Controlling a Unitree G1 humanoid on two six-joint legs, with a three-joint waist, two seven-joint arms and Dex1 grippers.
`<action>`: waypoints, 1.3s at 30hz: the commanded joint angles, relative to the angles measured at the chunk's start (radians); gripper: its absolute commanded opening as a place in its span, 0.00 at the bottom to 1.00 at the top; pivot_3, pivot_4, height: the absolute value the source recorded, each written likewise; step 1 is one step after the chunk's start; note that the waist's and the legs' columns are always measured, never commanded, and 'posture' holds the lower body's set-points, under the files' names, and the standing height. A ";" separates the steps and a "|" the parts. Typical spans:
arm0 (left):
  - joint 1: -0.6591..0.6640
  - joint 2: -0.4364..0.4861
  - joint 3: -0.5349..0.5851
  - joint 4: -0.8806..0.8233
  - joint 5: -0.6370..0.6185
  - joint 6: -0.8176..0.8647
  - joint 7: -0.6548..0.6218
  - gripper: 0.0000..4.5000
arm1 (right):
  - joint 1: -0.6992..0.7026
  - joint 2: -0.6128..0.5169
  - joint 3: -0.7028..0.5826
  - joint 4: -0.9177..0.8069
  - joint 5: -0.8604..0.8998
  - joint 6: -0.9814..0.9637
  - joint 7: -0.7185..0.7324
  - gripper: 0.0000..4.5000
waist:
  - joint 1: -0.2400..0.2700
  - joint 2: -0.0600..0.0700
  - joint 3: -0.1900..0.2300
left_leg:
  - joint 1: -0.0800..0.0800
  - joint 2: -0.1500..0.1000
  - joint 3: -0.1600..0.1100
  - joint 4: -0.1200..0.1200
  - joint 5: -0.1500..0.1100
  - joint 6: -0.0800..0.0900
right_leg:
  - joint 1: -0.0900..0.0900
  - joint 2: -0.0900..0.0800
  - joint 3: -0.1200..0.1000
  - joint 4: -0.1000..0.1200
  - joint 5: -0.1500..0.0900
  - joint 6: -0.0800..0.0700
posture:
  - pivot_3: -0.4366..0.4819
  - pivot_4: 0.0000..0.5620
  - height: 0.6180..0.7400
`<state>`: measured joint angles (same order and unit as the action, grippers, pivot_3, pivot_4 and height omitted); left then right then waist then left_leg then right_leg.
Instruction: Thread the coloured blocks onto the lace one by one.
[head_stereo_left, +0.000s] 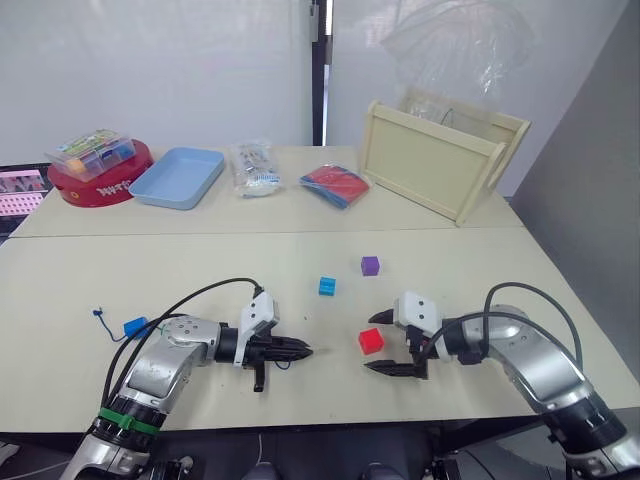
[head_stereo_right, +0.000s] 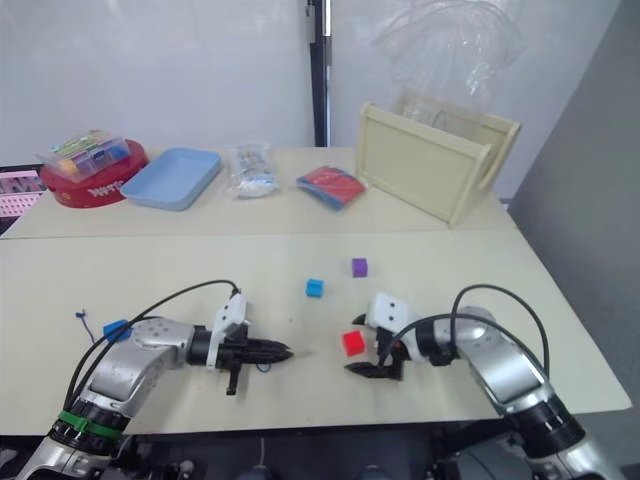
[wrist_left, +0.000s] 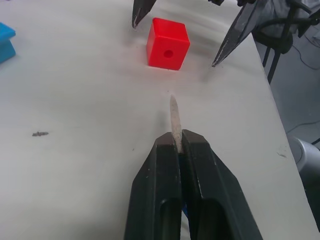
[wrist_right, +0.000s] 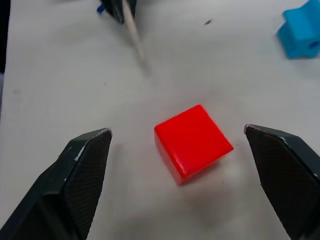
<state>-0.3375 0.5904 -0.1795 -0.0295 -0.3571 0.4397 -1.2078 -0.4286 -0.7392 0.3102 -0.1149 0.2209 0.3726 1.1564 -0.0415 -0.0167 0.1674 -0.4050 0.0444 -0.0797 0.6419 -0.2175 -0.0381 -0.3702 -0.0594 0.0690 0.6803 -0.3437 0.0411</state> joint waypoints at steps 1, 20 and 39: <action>0.014 0.007 0.018 -0.054 -0.024 0.003 0.007 0.00 | -0.042 0.017 0.031 0.074 -0.031 -0.097 0.065 1.00 | 0.000 0.000 0.000 | 0.000 0.000 0.000 0.000 0.000 0.000 | 0.000 0.000 0.000 0.000 0.000 0.000 | 0.48 0.27 1.00; 0.030 0.000 0.019 -0.110 -0.040 0.022 0.044 0.00 | -0.064 0.116 0.042 0.092 -0.085 -0.102 0.050 0.26 | -0.002 0.000 0.000 | 0.001 0.000 0.000 0.001 0.000 0.000 | 0.000 0.000 0.000 0.001 0.000 0.000 | 0.48 0.27 1.00; -0.007 -0.055 -0.040 -0.068 0.001 -0.008 0.054 0.00 | -0.055 0.149 0.067 0.043 -0.093 -0.060 0.035 0.26 | 0.001 0.000 0.000 | 0.001 0.000 0.000 0.001 0.000 0.000 | 0.000 0.000 0.000 0.001 0.000 0.000 | 0.48 0.27 1.00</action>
<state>-0.3230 0.5496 -0.2090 -0.0816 -0.3525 0.4551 -1.1517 -0.4873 -0.6019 0.3750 -0.0235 0.1202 0.3074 1.1939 -0.0401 -0.0166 0.1674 -0.4044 0.0445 -0.0798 0.6426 -0.2173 -0.0385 -0.3702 -0.0594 0.0691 0.6816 -0.3437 0.0411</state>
